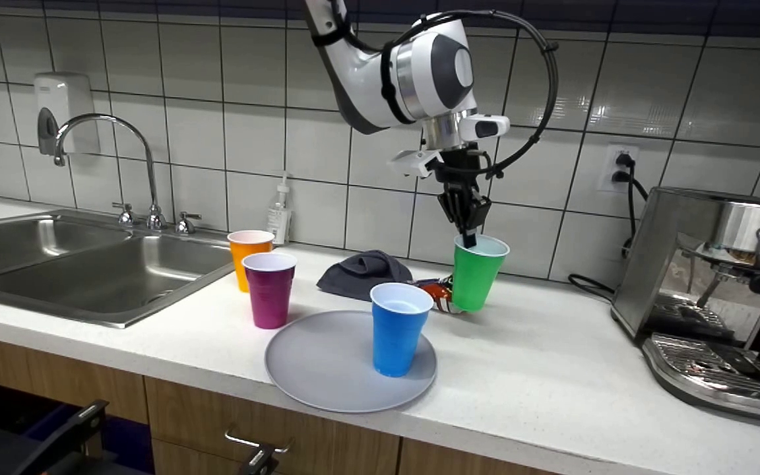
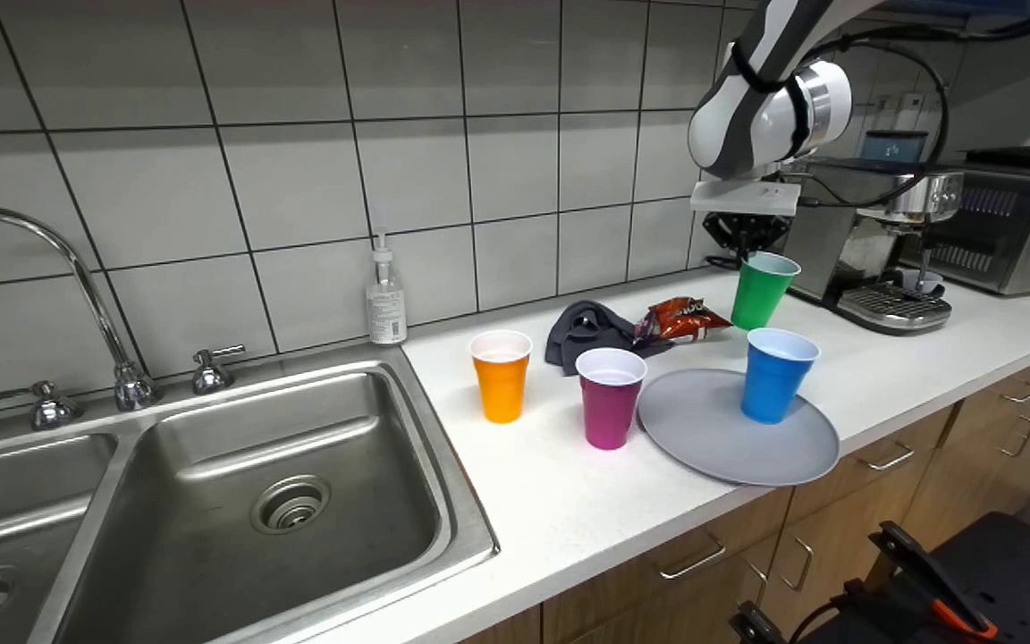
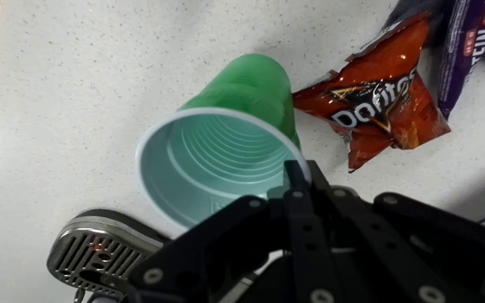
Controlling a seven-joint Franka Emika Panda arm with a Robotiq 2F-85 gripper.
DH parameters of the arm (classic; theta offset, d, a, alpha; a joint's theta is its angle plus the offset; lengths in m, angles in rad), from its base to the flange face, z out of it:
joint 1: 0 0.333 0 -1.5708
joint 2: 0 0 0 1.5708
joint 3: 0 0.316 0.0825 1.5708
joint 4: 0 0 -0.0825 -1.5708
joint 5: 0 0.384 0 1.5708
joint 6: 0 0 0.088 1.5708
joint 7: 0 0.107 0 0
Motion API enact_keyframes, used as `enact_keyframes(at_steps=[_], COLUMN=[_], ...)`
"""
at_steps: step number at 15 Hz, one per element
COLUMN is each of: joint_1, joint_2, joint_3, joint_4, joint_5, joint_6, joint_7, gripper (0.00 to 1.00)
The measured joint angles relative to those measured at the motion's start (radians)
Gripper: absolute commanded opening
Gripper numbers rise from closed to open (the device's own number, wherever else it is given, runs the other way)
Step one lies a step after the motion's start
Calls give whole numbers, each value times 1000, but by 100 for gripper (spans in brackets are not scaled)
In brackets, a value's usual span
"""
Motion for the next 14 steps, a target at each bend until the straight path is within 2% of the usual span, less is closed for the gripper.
enact_keyframes(at_steps=[14], joint_1=[98], joint_2=[-72], joint_3=[62], joint_4=[-107], joint_5=[-112], joint_6=[12], joint_7=[4], gripper=[1])
